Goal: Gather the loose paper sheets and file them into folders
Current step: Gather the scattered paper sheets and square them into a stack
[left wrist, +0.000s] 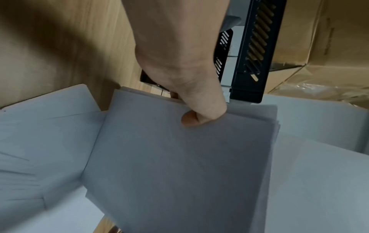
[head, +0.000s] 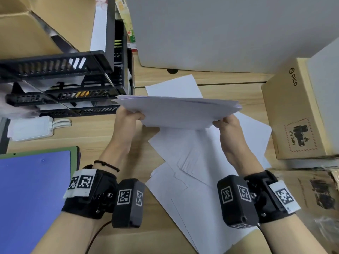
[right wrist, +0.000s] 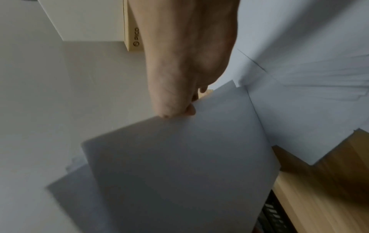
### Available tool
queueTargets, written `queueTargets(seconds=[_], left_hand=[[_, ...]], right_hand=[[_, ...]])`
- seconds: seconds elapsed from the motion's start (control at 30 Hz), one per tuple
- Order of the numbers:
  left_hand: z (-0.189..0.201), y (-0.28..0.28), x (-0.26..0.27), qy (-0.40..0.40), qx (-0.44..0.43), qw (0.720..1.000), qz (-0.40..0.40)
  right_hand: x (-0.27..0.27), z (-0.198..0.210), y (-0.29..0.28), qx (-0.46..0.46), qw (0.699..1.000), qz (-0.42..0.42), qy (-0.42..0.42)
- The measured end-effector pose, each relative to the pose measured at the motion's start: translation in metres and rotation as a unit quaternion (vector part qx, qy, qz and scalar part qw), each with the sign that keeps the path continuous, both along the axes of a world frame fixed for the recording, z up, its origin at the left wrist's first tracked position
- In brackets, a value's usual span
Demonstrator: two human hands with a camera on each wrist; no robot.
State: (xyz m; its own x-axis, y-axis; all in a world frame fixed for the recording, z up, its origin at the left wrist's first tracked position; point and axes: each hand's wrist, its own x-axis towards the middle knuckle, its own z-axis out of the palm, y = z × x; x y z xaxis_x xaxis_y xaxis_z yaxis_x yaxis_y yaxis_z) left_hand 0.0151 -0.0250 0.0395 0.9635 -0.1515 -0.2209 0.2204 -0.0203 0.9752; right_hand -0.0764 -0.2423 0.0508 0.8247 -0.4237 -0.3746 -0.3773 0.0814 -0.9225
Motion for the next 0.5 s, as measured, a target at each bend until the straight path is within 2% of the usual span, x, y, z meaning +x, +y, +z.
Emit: queueTargets(seconds=[0.13, 0.33, 0.5], left_hand=[[-0.001, 0.0, -0.003, -0.004, 0.0, 1.0, -0.014], [-0.006, -0.003, -0.005, 0.023, 0.016, 0.999, -0.017], [-0.006, 0.001, 0.0, 0.008, 0.007, 1.0, -0.008]], right_hand=[[-0.005, -0.002, 0.002, 0.0, 0.999, 0.04, 0.015], [-0.004, -0.007, 0.01, 0.002, 0.999, 0.033, 0.006], [0.002, -0.005, 0.003, 0.009, 0.999, 0.03, 0.008]])
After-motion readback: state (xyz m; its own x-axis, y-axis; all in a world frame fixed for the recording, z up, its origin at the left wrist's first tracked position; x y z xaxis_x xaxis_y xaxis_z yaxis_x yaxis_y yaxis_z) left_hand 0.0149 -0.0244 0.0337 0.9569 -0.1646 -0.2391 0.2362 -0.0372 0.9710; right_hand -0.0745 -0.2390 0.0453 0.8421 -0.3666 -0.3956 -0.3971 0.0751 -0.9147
